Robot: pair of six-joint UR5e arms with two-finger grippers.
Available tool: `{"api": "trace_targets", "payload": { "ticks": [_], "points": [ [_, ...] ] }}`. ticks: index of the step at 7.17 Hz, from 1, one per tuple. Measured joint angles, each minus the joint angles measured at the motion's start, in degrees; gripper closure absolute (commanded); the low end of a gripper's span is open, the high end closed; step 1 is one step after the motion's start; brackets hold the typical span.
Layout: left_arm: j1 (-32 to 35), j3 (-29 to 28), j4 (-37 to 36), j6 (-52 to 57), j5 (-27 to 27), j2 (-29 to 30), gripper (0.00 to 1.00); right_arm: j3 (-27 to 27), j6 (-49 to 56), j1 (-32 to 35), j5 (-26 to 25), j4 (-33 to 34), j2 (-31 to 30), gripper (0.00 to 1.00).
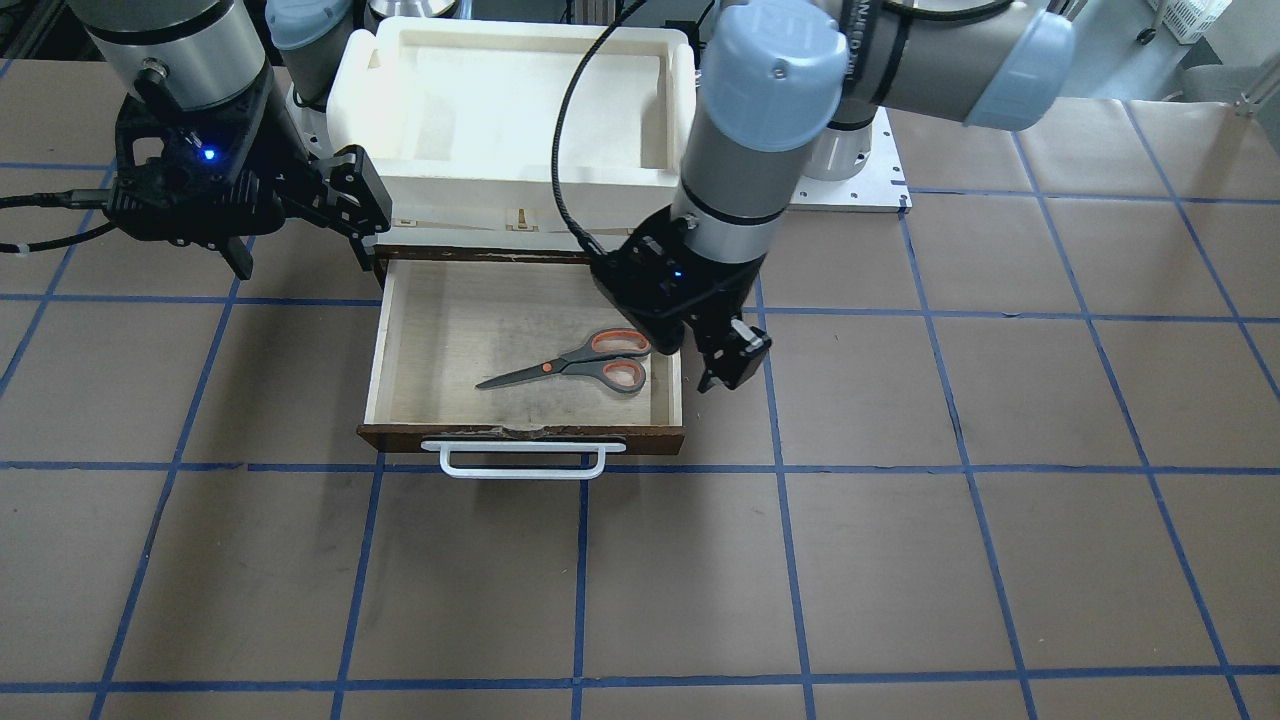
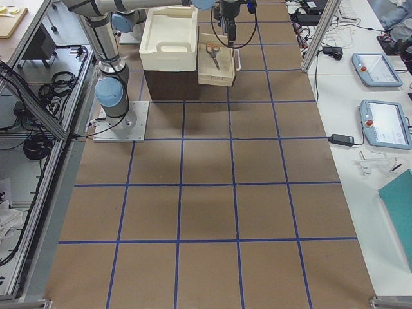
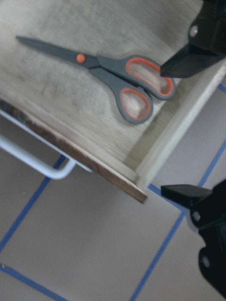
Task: Place scissors in drawer with both arms
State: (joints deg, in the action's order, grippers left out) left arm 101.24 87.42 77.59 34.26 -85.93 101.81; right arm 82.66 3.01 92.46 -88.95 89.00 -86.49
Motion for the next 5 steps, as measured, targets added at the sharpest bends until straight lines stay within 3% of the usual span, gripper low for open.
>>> {"api": "trace_targets", "payload": {
  "ticks": [5],
  "points": [
    [-13.9,0.7,3.1,-19.4,-0.5,-5.3,0.00,0.0,0.1,0.0,0.1,-0.1,0.0,0.00]
  ]
}}
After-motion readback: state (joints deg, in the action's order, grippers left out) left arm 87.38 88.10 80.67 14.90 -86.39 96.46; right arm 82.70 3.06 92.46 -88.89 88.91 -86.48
